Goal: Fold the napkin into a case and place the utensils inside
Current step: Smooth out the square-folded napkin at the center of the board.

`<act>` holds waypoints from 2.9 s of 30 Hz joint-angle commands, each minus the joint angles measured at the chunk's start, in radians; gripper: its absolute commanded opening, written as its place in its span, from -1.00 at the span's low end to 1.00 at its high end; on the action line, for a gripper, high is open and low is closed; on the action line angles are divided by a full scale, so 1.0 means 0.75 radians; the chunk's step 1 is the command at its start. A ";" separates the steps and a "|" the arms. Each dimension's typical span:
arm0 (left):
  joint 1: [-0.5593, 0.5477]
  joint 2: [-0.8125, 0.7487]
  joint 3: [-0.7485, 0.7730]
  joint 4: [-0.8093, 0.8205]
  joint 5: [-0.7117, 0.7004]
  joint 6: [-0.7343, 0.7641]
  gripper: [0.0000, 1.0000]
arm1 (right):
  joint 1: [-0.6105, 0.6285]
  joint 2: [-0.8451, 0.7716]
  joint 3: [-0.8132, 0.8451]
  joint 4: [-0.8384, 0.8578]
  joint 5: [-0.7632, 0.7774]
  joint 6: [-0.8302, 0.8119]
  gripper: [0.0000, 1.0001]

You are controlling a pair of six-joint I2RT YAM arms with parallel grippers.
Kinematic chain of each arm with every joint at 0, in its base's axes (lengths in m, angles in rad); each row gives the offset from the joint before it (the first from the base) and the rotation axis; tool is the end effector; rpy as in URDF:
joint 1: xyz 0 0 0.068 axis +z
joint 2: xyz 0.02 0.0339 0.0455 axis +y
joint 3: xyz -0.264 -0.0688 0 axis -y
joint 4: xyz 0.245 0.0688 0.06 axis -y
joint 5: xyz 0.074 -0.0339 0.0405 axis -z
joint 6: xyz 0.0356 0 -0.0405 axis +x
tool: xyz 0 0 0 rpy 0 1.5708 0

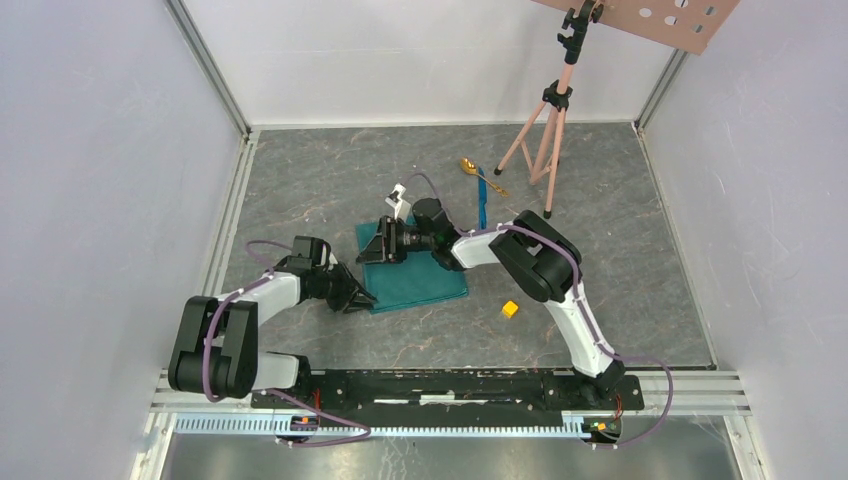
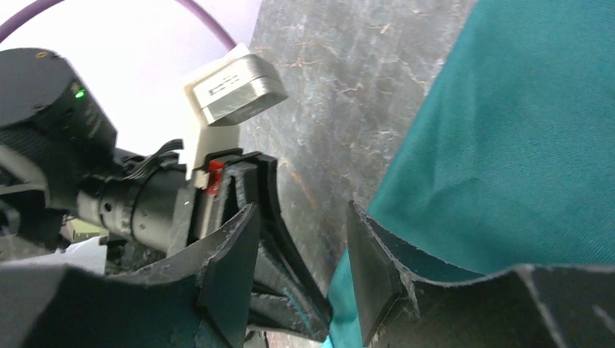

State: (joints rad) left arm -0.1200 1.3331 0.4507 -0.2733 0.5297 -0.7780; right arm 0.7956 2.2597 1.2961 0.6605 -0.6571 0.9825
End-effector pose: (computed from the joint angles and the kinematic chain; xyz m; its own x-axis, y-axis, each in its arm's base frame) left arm 0.1984 -0.0420 0.1232 -0.8616 -0.5062 0.0373 -0.4199 0.6698 -0.6124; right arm 0.3165 0.3541 0.1198 -0.9258 -0.0038 -0.3780 -0.3665 0.2538 0.8951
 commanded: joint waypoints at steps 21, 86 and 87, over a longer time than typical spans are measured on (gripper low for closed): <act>-0.006 0.008 -0.030 -0.034 -0.083 0.009 -0.49 | -0.040 0.511 0.736 -0.348 0.199 -0.181 0.13; 0.158 0.766 0.962 -0.216 -0.216 0.161 -0.28 | -0.546 -0.096 0.149 -0.730 0.148 -0.760 0.49; 0.154 0.743 0.970 -0.216 -0.201 0.170 -0.25 | -0.544 -0.121 0.167 -0.781 0.168 -0.793 0.49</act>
State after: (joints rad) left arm -0.0071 1.9217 1.1545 -0.3771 0.4427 -0.7383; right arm 0.4118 2.2238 1.3754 0.2821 -0.6640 0.5323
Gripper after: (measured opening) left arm 0.357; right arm 0.741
